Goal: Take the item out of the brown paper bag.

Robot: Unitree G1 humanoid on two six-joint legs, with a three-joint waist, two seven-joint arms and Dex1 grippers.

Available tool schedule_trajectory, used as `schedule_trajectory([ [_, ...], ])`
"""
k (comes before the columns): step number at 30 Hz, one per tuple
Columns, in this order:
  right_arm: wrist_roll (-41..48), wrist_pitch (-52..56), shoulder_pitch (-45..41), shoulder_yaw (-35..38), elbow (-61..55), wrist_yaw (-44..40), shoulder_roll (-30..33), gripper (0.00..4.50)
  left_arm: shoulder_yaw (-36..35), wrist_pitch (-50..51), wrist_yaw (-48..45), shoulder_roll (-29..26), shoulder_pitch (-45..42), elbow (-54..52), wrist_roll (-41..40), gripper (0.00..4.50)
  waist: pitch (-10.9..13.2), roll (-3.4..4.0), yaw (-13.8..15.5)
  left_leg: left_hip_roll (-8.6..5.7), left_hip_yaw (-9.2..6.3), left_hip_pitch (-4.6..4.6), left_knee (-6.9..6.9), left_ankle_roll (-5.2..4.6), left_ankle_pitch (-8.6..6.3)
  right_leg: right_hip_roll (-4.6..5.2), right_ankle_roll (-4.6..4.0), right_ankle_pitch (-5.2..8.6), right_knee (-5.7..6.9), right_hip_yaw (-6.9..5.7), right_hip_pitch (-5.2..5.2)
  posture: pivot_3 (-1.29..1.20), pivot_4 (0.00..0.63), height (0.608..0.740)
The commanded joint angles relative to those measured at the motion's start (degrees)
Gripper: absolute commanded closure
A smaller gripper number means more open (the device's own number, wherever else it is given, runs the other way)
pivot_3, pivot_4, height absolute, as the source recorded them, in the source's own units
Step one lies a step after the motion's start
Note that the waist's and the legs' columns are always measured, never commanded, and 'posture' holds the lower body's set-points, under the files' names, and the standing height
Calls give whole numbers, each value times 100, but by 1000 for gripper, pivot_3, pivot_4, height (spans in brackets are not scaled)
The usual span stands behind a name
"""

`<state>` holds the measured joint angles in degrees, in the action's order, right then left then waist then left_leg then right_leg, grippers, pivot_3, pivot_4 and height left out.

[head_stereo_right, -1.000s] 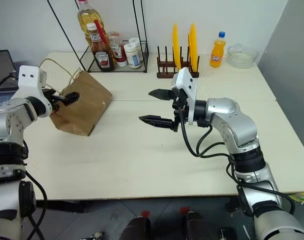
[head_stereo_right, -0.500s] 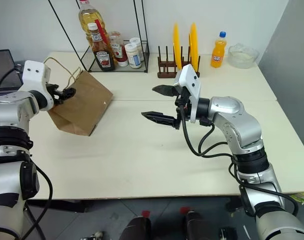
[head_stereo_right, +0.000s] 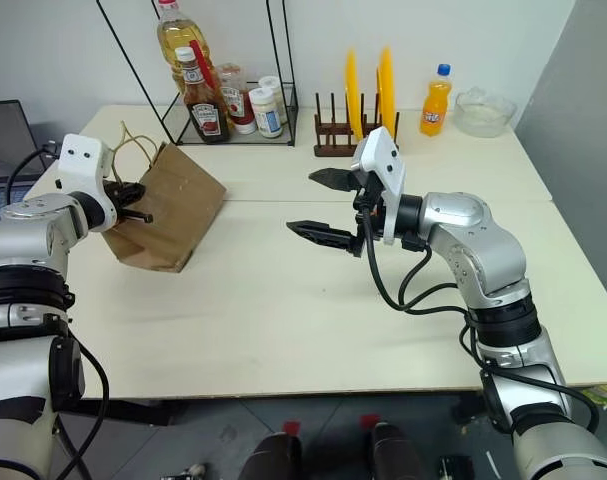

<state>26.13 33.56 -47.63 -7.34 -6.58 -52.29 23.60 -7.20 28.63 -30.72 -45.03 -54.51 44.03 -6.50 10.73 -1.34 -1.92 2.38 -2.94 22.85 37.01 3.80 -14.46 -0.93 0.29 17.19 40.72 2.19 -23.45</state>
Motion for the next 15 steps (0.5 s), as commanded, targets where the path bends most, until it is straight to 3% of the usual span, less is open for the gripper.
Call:
schedule_trajectory([
  [1,72,-48,-74,105,-150,-15,15,0,-154,36,-97,-17,-22,-267,-107,4491,0,0,0,0,0,0,0,0,0,0,0,0,0,0,0,0,150,740],
  [9,131,60,49,154,-330,-23,126,0,408,144,-2648,-102,-217,-1628,-759,4491,1,-1,27,-8,-5,12,1,6,3,3,0,0,-4,-2,-4,0,150,740],
  [15,212,387,476,409,-836,123,559,0,1194,-1010,-4342,290,-773,-894,-522,4491,2,-2,13,-10,-2,11,2,5,3,1,0,0,-4,-3,-5,0,150,740],
])
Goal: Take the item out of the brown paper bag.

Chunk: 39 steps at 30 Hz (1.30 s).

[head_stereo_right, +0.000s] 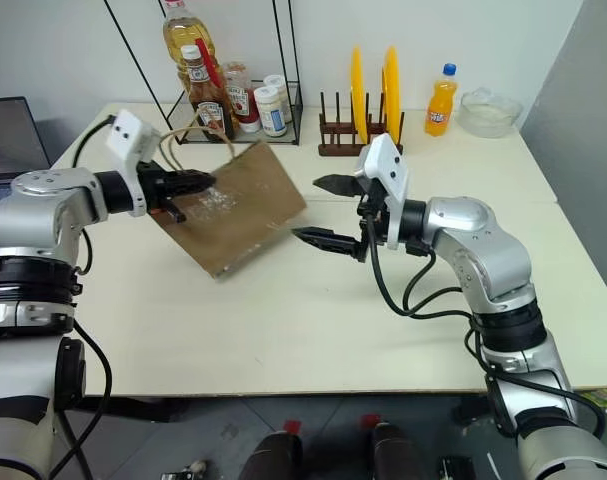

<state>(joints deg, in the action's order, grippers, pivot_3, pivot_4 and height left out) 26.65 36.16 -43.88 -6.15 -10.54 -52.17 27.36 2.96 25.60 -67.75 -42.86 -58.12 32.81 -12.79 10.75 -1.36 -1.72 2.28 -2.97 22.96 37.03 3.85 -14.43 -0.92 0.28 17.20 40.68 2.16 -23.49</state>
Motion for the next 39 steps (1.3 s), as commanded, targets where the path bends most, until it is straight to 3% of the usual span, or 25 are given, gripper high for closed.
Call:
schedule_trajectory([
  [1,148,233,274,380,-618,193,307,0,354,-1087,-825,228,-588,571,267,4491,0,0,-8,0,1,0,-1,-1,0,-1,0,0,0,1,0,0,150,740],
  [8,237,982,1554,1029,-1947,1122,755,0,765,-3048,-1059,1211,-1819,2828,1027,4491,5,-9,-3,-6,3,7,-2,-5,-2,-3,1,1,-6,2,-2,0,150,740],
  [11,99,1290,2075,1080,-2569,1965,465,0,754,-3668,-789,1620,-2314,3572,1311,4491,9,-13,-10,-9,5,11,-3,-5,-2,-3,2,1,-11,6,-4,0,150,740],
  [20,7,1709,2526,1133,-3156,3091,110,0,1095,-4852,307,1947,-2512,4257,2440,4491,10,-15,-112,-11,5,5,-6,-8,-3,-6,6,2,-6,12,-5,0,150,740],
  [25,63,1781,2572,1150,-3148,3305,56,0,897,-5003,447,2224,-2187,4326,2438,4491,10,-15,-102,-15,7,4,-2,-7,-2,-2,8,3,-4,14,-1,0,150,740],
  [28,90,1763,2499,1066,-3044,3267,76,0,744,-4975,419,2239,-2120,4323,2382,3849,10,-16,-68,-16,5,2,-2,-7,-2,-2,8,3,-2,12,1,0,150,740],
  [33,113,1660,2266,942,-2757,3000,222,0,496,-4970,78,1933,-2156,4232,2283,2312,10,-16,-54,-18,6,2,-1,-7,-2,-2,8,3,-1,14,1,0,150,740],
  [39,-103,907,1421,528,-1501,2054,609,0,89,-4653,-889,1140,-2105,3854,1850,557,11,-15,-187,-16,6,-6,-4,-9,-1,-5,7,4,9,15,-2,0,150,740],
])
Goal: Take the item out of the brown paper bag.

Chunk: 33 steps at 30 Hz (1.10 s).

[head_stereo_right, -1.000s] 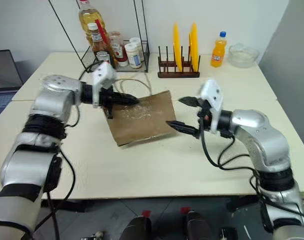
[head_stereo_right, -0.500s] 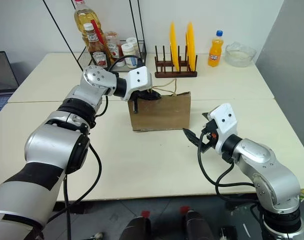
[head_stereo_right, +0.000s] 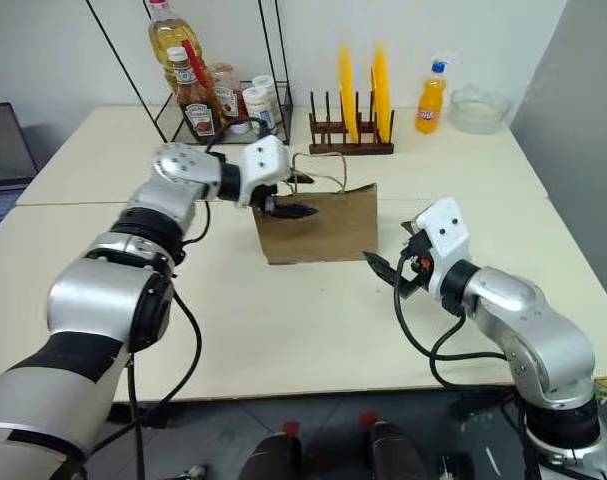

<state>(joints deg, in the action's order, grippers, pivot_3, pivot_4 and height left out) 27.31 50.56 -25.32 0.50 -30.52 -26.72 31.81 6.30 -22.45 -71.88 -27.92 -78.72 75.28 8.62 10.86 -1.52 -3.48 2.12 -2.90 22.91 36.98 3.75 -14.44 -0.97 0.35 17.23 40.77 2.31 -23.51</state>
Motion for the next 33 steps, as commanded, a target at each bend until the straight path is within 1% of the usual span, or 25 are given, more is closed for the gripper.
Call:
schedule_trajectory([
  [1,-260,-767,-673,-266,864,-756,236,0,-300,274,-651,-536,1,-550,-376,222,1,2,-27,0,-1,-1,-2,-1,0,-1,0,0,0,-1,0,0,150,740],
  [4,-553,-1406,-1309,-621,1839,-1422,333,0,-480,676,-800,-932,234,-1084,-614,222,2,4,-31,2,-1,-1,0,-1,1,-1,-1,0,3,-2,-1,0,150,740],
  [6,-814,-1891,-1802,-872,2599,-1787,263,0,-707,1259,-827,-1186,668,-1822,-934,222,2,4,-36,3,-2,1,0,-1,1,0,-1,0,2,-3,-1,0,150,740],
  [7,-956,-2134,-2052,-982,3008,-1938,200,0,-840,1694,-838,-1322,1005,-2380,-1129,222,3,6,-45,4,-1,-1,1,-1,1,0,-1,0,2,0,-1,0,150,740],
  [9,-1272,-2752,-2541,-1238,3876,-2333,93,0,-1180,2827,-755,-1616,2040,-3916,-1594,222,5,9,-107,14,2,-2,3,0,1,2,-2,0,5,4,-1,0,150,740],
  [12,-1667,-3651,-3301,-1500,5307,-2847,-183,0,-1963,4822,-286,-1899,3988,-6554,-2498,222,8,14,-177,47,2,-3,4,3,3,5,-3,-1,4,8,-4,0,150,740],
  [13,-1785,-3940,-3547,-1562,5796,-2994,-296,0,-2244,5362,-86,-1930,4641,-7362,-2756,222,9,14,-176,53,1,-3,0,3,3,11,-4,-1,4,15,-5,0,150,740],
  [15,-1975,-4462,-3969,-1648,6660,-3304,-516,0,-2709,6216,341,-1872,5675,-8688,-3213,222,11,11,-172,62,-4,0,2,3,3,20,-7,1,4,16,-9,0,150,740],
  [17,-2147,-4879,-4370,-1678,7520,-3547,-784,0,-3135,6968,934,-1612,6407,-9781,-3685,222,12,9,-151,63,-5,2,0,2,2,20,-11,3,7,19,-12,0,150,740],
  [19,-2374,-5345,-4756,-1666,8429,-3572,-1094,0,-3417,7521,1550,-1236,7027,-10723,-4121,222,12,8,-76,56,-17,-2,4,4,3,17,-13,3,12,8,-1,0,150,740],
  [23,-2637,-5874,-5126,-1636,9347,-3783,-1338,0,-3605,8049,2299,-824,7646,-11666,-4676,222,11,5,23,46,-23,-27,7,7,5,19,-13,2,14,4,29,0,150,740],
  [25,-2710,-5970,-5219,-1645,9562,-4139,-1384,0,-3660,8134,2564,-683,8005,-11972,-4881,222,11,5,44,45,-19,-28,7,8,5,19,-13,2,13,8,30,0,150,740],
  [26,-2713,-5933,-5221,-1666,9565,-4492,-1378,0,-3684,8119,2640,-650,8206,-12063,-4931,222,11,5,50,46,-18,-27,6,8,5,21,-13,2,10,9,30,0,150,740],
  [29,-2709,-5845,-4951,-1830,9176,-5805,-1157,0,-3787,8050,2853,-598,8645,-12254,-5125,222,12,7,52,47,-12,-27,4,9,4,25,-13,2,7,14,29,0,150,740],
  [31,-2655,-5719,-4738,-1832,8787,-6296,-1003,0,-3811,8024,2973,-617,8785,-12332,-5281,222,11,7,67,49,-18,-25,3,9,4,28,-14,2,4,8,28,0,150,740],
  [33,-2440,-5383,-4423,-1926,8076,-6530,-780,0,-3811,7999,3056,-650,8956,-12406,-5419,222,11,6,69,48,-19,-28,3,9,4,27,-14,2,5,7,30,0,150,740],
])
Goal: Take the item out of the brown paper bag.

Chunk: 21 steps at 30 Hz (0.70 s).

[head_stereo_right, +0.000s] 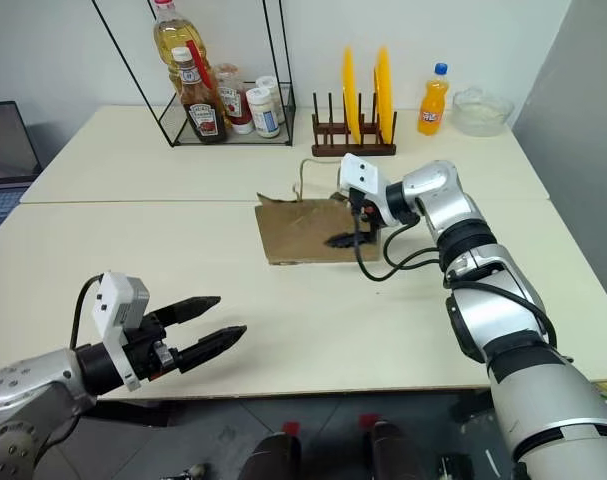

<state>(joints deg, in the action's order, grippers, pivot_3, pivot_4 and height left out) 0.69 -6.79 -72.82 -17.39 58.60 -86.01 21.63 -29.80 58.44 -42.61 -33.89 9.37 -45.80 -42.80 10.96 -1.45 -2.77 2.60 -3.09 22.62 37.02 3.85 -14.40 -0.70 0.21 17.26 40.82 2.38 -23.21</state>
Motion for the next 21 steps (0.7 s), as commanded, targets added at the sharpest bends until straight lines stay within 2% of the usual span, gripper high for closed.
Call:
schedule_trajectory([
  [1,376,567,518,-234,-1285,-643,376,0,-187,-106,157,-72,233,-324,-329,222,0,0,-3,0,3,-4,1,0,0,-1,0,0,2,3,2,0,150,740],
  [6,1042,1782,1556,-526,-3712,-649,964,0,91,-273,153,-300,486,-294,-379,222,0,1,8,-2,1,-5,0,0,0,-2,-1,1,3,3,2,0,150,740],
  [9,1200,2312,2012,-536,-4693,-583,1144,0,365,-428,98,-475,513,-171,-292,222,0,2,16,-4,2,-6,0,0,0,-6,-1,1,2,4,2,0,150,740],
  [14,1319,2717,2381,-479,-5403,-392,1395,0,880,-757,-35,-735,595,24,-38,222,1,2,6,-10,8,-9,0,0,0,-13,-1,1,1,7,1,0,150,740],
  [21,1648,3038,2830,-10,-6333,-157,1965,0,1093,-1274,-348,-1033,1019,219,299,222,1,2,32,-11,6,-5,-4,0,-1,-14,-5,4,-6,5,-2,0,150,740],
])
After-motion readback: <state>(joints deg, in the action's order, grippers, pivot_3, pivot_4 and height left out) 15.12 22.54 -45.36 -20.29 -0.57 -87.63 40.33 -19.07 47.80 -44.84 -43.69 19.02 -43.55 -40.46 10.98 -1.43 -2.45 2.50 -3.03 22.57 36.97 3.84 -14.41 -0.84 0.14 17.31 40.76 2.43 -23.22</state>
